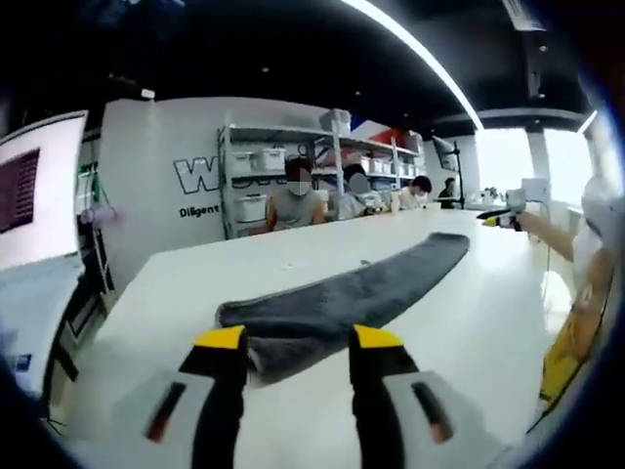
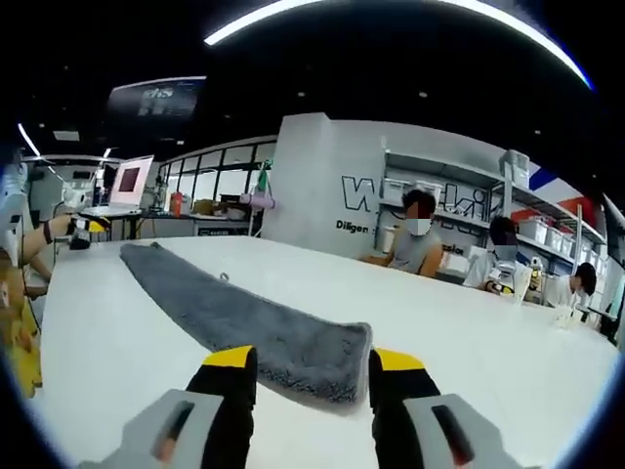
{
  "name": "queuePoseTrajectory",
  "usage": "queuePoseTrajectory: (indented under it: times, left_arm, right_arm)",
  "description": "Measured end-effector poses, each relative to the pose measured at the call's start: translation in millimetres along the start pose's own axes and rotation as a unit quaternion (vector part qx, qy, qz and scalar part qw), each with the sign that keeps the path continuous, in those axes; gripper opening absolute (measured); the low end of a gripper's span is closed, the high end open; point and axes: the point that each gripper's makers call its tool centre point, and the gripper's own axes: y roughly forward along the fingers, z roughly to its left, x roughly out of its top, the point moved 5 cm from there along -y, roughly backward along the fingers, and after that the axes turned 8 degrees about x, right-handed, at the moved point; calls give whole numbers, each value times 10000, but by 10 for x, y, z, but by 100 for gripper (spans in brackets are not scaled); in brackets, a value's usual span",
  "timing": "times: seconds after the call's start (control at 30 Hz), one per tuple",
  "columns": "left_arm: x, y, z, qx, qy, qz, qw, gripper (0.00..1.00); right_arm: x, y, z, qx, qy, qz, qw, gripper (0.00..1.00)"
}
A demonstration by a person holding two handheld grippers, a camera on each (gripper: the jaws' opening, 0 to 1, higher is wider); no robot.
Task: Fold the towel on the table until its edges align and the towel forms a compact rectangular stack.
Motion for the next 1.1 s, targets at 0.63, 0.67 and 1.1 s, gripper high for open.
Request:
queuePoseTrajectory:
  times: [0.63,0.67,1.1]
  left_arm:
    - [-201,-382,-248,188,-447,20,9988,72]
    - [-203,-390,-256,192,-444,14,9988,74]
    - [-224,-418,-378,-91,-232,336,9991,82]
  right_arm:
    - [-103,-74,573,54,138,-83,9999,66]
    - [-74,-84,567,5,161,-113,9998,66]
    - [-38,-135,701,157,412,198,9988,75]
